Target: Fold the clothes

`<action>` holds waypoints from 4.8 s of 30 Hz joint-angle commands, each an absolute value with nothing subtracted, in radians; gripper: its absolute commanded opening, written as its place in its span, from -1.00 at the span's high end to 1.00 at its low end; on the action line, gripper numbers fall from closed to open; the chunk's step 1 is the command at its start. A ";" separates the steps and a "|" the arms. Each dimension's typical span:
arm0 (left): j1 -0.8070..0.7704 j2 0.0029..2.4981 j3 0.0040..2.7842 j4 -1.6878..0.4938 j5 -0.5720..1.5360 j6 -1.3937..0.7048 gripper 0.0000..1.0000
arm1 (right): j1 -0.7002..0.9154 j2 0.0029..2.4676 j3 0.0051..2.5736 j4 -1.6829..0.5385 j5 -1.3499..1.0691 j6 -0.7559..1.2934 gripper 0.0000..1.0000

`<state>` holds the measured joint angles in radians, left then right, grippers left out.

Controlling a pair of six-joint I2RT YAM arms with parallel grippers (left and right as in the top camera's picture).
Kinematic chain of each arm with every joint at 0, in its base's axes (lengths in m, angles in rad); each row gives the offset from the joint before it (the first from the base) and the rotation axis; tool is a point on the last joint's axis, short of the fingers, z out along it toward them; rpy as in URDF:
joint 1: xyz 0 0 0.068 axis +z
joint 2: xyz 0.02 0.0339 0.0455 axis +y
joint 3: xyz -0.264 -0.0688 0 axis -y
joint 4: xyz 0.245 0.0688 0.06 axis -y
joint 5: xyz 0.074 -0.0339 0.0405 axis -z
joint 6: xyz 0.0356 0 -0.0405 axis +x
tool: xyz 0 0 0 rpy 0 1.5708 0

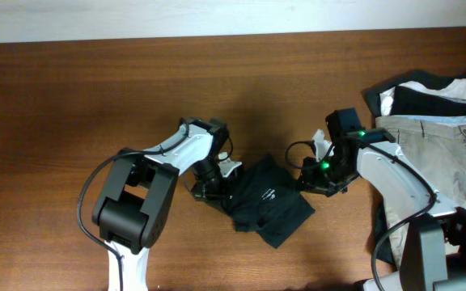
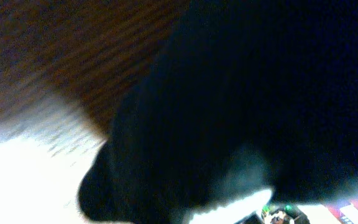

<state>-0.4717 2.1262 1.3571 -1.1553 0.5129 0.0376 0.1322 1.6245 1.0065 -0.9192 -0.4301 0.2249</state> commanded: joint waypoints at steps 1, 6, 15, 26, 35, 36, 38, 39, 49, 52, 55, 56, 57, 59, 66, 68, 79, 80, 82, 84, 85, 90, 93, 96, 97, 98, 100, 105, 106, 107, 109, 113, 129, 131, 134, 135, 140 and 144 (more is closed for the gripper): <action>-0.418 2.111 1.356 -1.224 0.421 0.039 1.00 | 0.194 1.630 0.945 -0.879 -0.494 0.216 0.52; -0.398 2.111 1.406 -1.306 0.421 0.103 0.50 | 0.271 1.630 0.769 -0.653 -0.456 0.354 0.83; -0.395 2.147 1.684 -1.188 0.530 0.292 -0.93 | 0.253 1.375 0.979 -0.911 -0.376 0.225 0.10; -0.453 2.300 1.805 -1.385 0.559 0.447 0.99 | 0.080 1.203 1.377 -1.142 -0.173 0.357 -0.04; 0.357 2.383 2.238 -1.368 0.452 0.443 0.97 | 0.071 1.220 1.377 -1.164 -0.172 0.357 -0.06; 0.431 2.427 2.238 -1.359 0.391 0.421 0.88 | 0.071 1.220 1.377 -1.167 -0.172 0.357 -0.06; 0.532 2.474 2.238 -1.333 0.344 0.320 0.52 | 0.071 1.220 1.377 -1.171 -0.172 0.357 -0.06; 0.597 2.488 2.238 -1.309 0.344 0.271 0.37 | 0.071 1.220 1.377 -1.173 -0.172 0.357 -0.06; 0.756 2.378 2.601 -1.688 0.779 0.390 -0.98 | 0.073 1.220 1.377 -1.026 -0.339 0.285 -0.08; 0.397 2.014 2.617 -1.688 0.460 0.391 -0.98 | 0.185 1.220 1.377 -0.968 -0.378 0.262 -0.15; 0.152 1.797 2.617 -1.688 0.319 0.390 -0.98 | 0.279 1.220 1.379 -0.949 -0.281 0.262 -0.20; 0.100 1.745 2.617 -1.688 0.316 0.381 -0.98 | 0.291 1.220 1.381 -0.901 -0.277 0.262 -0.22; 0.048 1.675 2.617 -1.688 0.313 0.307 -0.98 | 0.295 1.220 1.395 -0.876 -0.279 0.252 -0.27; 0.032 1.562 2.578 -1.688 0.313 0.229 -0.98 | 0.295 1.219 1.427 -0.878 -0.299 0.195 -0.67; 0.033 1.420 2.566 -1.687 0.314 0.229 -0.98 | 0.295 1.218 1.428 -0.887 -0.389 0.199 -0.97; 0.033 1.419 2.566 -1.687 0.314 0.229 -0.98 | 0.291 1.216 1.428 -0.876 -0.447 0.199 -0.97; 0.033 1.419 2.566 -1.687 0.314 0.229 -0.98 | 0.023 0.651 1.023 -0.655 -0.236 -0.142 -0.97; 0.033 1.419 2.566 -1.687 0.314 0.229 -0.98 | -0.035 0.534 0.829 -0.580 -0.236 -0.141 -0.97; 0.033 1.419 2.566 -1.687 0.314 0.229 -0.98 | -0.074 0.331 0.569 -0.505 -0.236 -0.141 -0.97; 0.033 1.419 2.566 -1.687 0.314 0.229 -0.98 | -0.073 0.120 0.358 -0.497 -0.235 -0.115 -0.97; 0.033 1.419 2.566 -1.687 0.313 0.229 -0.98 | -0.073 0.049 0.296 -0.497 -0.235 -0.076 -0.98; 0.033 1.419 2.566 -1.687 0.313 0.229 -0.98 | -0.073 0.003 0.114 -0.371 -0.234 -0.014 -0.97; 0.033 1.419 2.566 -1.687 0.313 0.229 -0.98 | -0.073 0.004 0.111 -0.369 -0.234 -0.014 -0.97; 0.033 1.419 2.566 -1.687 0.313 0.229 -0.98 | -0.073 0.004 0.111 -0.369 -0.234 -0.014 -0.97; 0.033 1.419 2.566 -1.687 0.313 0.229 -0.98 | -0.073 0.004 0.111 -0.369 -0.234 -0.014 -0.98; 0.033 1.419 2.566 -1.687 0.314 0.229 -0.98 | -0.073 0.004 0.111 -0.369 -0.234 -0.014 -0.97; 0.033 1.419 2.566 -1.687 0.313 0.229 -0.98 | -0.073 0.004 0.111 -0.369 -0.234 -0.014 -0.97; 0.033 1.421 2.566 -1.686 0.305 0.239 -0.98 | -0.073 0.004 0.111 -0.369 -0.234 -0.014 -0.97; 0.033 1.414 2.564 -1.676 0.268 0.244 -0.99 | -0.073 0.004 0.111 -0.369 -0.234 -0.014 -0.97; 0.033 1.385 2.493 -1.607 0.261 0.244 -0.98 | -0.073 0.004 0.111 -0.369 -0.234 -0.014 -0.97; 0.033 1.197 2.041 -1.268 0.261 0.244 -0.98 | -0.073 0.004 0.111 -0.369 -0.234 -0.014 -0.97; 0.032 0.823 1.250 -0.727 0.253 0.244 -0.98 | -0.073 0.004 0.111 -0.369 -0.234 -0.014 -0.97; -0.032 0.005 0.079 -0.247 0.125 0.244 -0.98 | -0.073 0.004 0.111 -0.369 -0.234 -0.014 -0.98; -0.032 0.005 0.079 -0.247 0.126 0.244 -0.98 | -0.073 0.004 0.111 -0.369 -0.234 -0.014 -0.97; -0.032 0.005 0.079 -0.247 0.126 0.244 -0.98 | -0.073 0.004 0.111 -0.369 -0.234 -0.014 -0.98; -0.032 0.005 0.079 -0.247 0.126 0.244 -0.98 | -0.073 0.004 0.111 -0.369 -0.234 -0.014 -0.97; -0.032 0.005 0.079 -0.247 0.126 0.244 -0.98 | -0.073 0.004 0.111 -0.369 -0.234 -0.014 -0.97; -0.032 0.005 0.079 -0.247 0.126 0.244 -0.98 | -0.073 0.004 0.111 -0.369 -0.234 -0.014 -0.97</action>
<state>-0.0280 0.0158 0.0887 -0.2520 0.1375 0.2420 -0.0696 0.0113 0.1173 -0.3664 -0.2329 -0.0250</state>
